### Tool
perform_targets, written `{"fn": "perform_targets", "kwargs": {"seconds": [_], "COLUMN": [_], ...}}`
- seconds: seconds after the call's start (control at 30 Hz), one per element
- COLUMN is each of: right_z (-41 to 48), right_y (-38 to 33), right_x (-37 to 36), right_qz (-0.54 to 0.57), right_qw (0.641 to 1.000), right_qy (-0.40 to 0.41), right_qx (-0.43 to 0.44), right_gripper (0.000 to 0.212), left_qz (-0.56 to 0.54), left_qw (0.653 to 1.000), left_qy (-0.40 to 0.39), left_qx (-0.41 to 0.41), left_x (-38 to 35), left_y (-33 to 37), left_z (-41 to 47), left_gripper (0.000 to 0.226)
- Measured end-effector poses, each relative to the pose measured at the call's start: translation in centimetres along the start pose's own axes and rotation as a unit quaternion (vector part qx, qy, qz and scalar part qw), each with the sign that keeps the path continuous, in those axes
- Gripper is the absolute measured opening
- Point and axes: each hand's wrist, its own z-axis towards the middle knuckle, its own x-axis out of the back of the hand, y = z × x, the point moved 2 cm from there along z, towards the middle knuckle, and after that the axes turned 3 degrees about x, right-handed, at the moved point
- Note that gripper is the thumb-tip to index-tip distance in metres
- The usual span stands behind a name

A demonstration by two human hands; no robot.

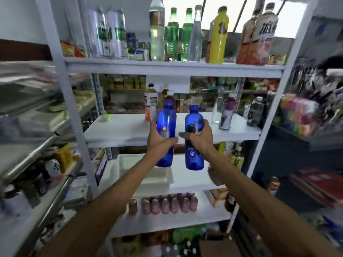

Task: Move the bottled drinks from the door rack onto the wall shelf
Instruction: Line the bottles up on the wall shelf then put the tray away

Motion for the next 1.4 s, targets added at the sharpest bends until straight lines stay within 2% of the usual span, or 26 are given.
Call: {"fn": "perform_targets", "kwargs": {"seconds": [0.13, 0.37, 0.53, 0.63, 0.8, 1.0, 1.27, 1.4], "right_z": [1.7, 2.8, 2.8, 3.1, 4.3, 4.9, 4.5, 4.2], "right_y": [-3.4, -5.0, -4.6, -4.7, -5.5, -5.8, -7.0, -8.2], "right_x": [2.4, 3.6, 2.3, 0.8, -2.8, -8.6, -17.7, -22.4], "right_qz": [-0.031, -0.041, -0.036, -0.037, -0.027, -0.002, 0.042, 0.078], "right_qw": [0.999, 0.997, 0.998, 0.998, 0.998, 0.998, 0.990, 0.977], "right_qy": [-0.001, 0.000, 0.021, 0.012, -0.004, -0.027, -0.113, -0.175], "right_qx": [0.043, 0.063, 0.041, 0.042, 0.052, 0.062, 0.067, 0.091], "right_gripper": [0.079, 0.073, 0.078, 0.069, 0.066, 0.074, 0.066, 0.069], "left_qz": [0.013, 0.058, 0.062, 0.059, 0.060, 0.093, 0.112, 0.128], "left_qw": [0.997, 0.991, 0.990, 0.989, 0.986, 0.976, 0.957, 0.940], "left_qy": [0.065, 0.107, 0.119, 0.132, 0.154, 0.189, 0.265, 0.313], "left_qx": [-0.027, -0.047, -0.029, -0.025, -0.025, -0.044, -0.040, -0.041], "left_x": [-1.7, -2.5, -1.6, -0.4, 2.2, 6.6, 14.4, 18.0], "left_y": [4.3, 6.6, 6.1, 5.2, 3.7, 2.4, 0.5, -0.2], "left_z": [0.4, 0.4, 0.7, 1.4, 2.8, 4.3, 5.2, 5.4], "left_gripper": [0.086, 0.085, 0.082, 0.079, 0.070, 0.077, 0.076, 0.069]}}
